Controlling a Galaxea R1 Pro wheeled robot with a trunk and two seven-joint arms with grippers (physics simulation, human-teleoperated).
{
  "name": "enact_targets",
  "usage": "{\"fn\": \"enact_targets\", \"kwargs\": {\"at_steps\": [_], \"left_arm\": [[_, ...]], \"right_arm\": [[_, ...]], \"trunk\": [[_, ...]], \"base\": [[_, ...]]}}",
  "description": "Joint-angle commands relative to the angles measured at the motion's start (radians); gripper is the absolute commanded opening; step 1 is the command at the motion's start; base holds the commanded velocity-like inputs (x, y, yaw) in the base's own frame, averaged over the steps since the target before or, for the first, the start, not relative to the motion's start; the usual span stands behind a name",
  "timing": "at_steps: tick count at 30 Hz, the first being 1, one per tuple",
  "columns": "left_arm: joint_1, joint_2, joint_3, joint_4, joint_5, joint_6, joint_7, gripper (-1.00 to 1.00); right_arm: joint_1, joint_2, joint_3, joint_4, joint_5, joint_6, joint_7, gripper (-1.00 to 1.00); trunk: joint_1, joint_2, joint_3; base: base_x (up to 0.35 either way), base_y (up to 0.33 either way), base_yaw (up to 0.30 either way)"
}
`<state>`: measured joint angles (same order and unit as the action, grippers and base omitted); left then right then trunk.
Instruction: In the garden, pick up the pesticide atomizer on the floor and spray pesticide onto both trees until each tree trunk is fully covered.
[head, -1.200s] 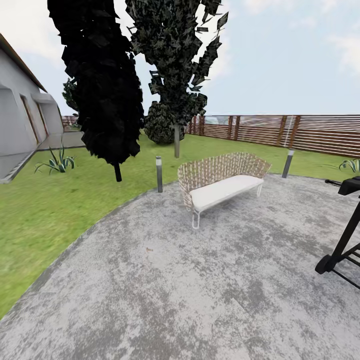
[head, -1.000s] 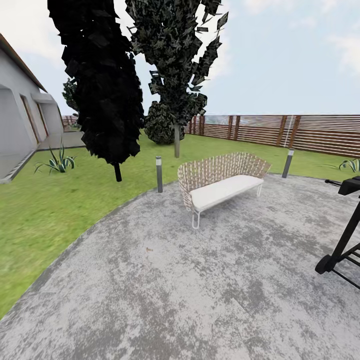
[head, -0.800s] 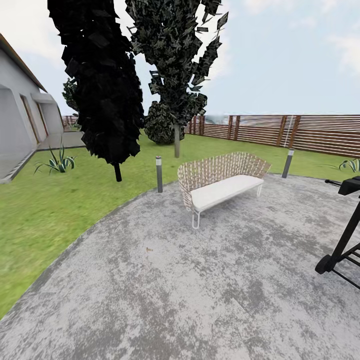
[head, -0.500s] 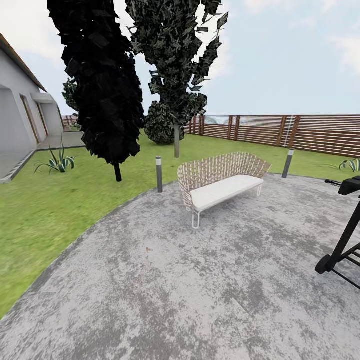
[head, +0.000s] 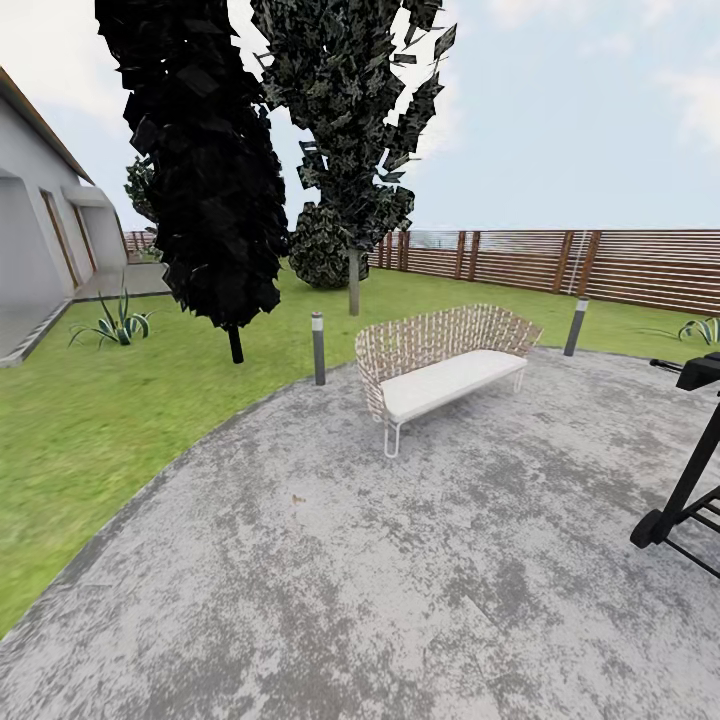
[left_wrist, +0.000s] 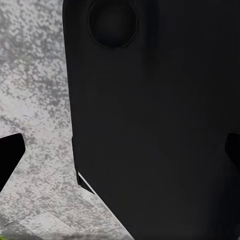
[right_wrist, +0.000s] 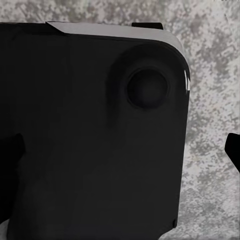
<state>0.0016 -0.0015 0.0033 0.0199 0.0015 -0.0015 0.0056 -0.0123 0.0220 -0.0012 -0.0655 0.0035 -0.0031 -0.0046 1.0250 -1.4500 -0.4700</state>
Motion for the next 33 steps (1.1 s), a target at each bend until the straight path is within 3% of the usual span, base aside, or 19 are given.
{"fn": "enact_targets", "kwargs": {"at_steps": [1, 6, 16, 19, 26, 27, 28, 30, 33], "left_arm": [[0.0, 0.0, 0.0, 0.0, 0.0, 0.0, 0.0, 1.0], [0.0, 0.0, -0.005, -0.014, -0.002, -0.012, -0.001, 1.0], [-0.003, 0.009, -0.006, -0.083, -0.006, -0.25, -0.001, 1.0], [-0.003, 0.013, -0.008, -0.094, -0.008, -0.287, -0.002, 1.0], [-0.014, 0.024, -0.007, -0.178, -0.011, -0.315, -0.003, 1.0], [-0.014, 0.025, -0.007, -0.203, -0.011, -0.316, -0.003, 1.0], [-0.021, 0.027, -0.007, -0.3, -0.009, -0.316, -0.004, 1.0], [-0.039, 0.03, -0.007, -0.371, -0.009, -0.316, -0.01, 1.0], [-0.078, 0.032, -0.007, -0.405, -0.009, -0.317, -0.015, 1.0]], "right_arm": [[0.0, 0.0, 0.0, 0.0, 0.0, -0.001, 0.0, 1.0], [0.0, -0.004, 0.002, -0.002, 0.001, -0.042, -0.001, 1.0], [-0.001, -0.056, 0.001, -0.029, 0.0, -0.349, -0.002, 1.0], [-0.001, -0.064, 0.001, -0.073, 0.001, -0.391, -0.002, 1.0], [-0.002, -0.096, -0.003, -0.257, 0.0, -0.418, -0.001, 1.0], [-0.002, -0.098, -0.003, -0.289, 0.0, -0.419, -0.001, 1.0], [-0.003, -0.101, -0.004, -0.373, -0.001, -0.42, -0.001, 1.0], [-0.011, -0.102, -0.005, -0.423, -0.004, -0.42, 0.0, 1.0], [-0.04, -0.102, -0.005, -0.447, -0.006, -0.42, 0.0, 1.0]], "trunk": [[0.0, 0.0, 0.0], [0.0, 0.0, 0.0], [0.0, 0.0, 0.0], [0.0, 0.0, 0.0], [0.0, 0.0, 0.0], [0.0, 0.0, 0.0], [0.0, 0.0, 0.0], [0.0, 0.0, 0.0], [0.0, 0.0, 0.0]], "base": [[0.0, 0.0, 0.0], [0.0, 0.0, 0.0], [0.0, 0.0, 0.0], [0.0, 0.0, 0.0], [0.0, 0.0, 0.0], [0.0, 0.0, 0.0], [0.0, 0.0, 0.0], [0.0, 0.0, 0.0], [0.0, 0.0, 0.0]]}}
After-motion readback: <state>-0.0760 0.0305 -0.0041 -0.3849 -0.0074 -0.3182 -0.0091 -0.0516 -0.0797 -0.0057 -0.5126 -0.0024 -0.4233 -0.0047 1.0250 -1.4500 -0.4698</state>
